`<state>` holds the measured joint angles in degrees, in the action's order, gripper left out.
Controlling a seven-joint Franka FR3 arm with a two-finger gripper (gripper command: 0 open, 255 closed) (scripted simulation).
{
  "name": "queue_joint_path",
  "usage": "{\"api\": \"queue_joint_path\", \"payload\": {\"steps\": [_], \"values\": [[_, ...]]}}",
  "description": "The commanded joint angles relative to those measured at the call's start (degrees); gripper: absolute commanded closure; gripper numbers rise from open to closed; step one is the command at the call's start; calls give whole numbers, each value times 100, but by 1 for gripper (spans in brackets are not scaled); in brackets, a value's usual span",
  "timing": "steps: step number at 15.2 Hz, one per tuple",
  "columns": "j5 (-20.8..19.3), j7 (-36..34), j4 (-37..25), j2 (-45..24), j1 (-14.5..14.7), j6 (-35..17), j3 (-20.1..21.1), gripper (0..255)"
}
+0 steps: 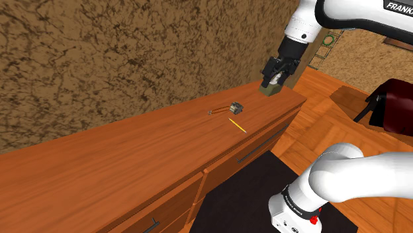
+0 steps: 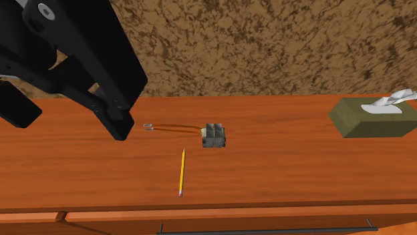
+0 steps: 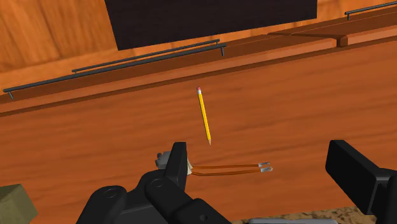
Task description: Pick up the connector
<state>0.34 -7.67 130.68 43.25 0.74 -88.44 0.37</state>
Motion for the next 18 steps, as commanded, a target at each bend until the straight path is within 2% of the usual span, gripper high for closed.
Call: {"api": "queue_joint_path", "payload": {"steps": [1, 10, 18], "values": [[0, 0, 0, 0, 0, 0, 0, 0], [-304, 835, 615, -965, -104, -1595, -607, 0], [-344, 1600, 597, -2334, -143, -2958, -1122, 0]]}}
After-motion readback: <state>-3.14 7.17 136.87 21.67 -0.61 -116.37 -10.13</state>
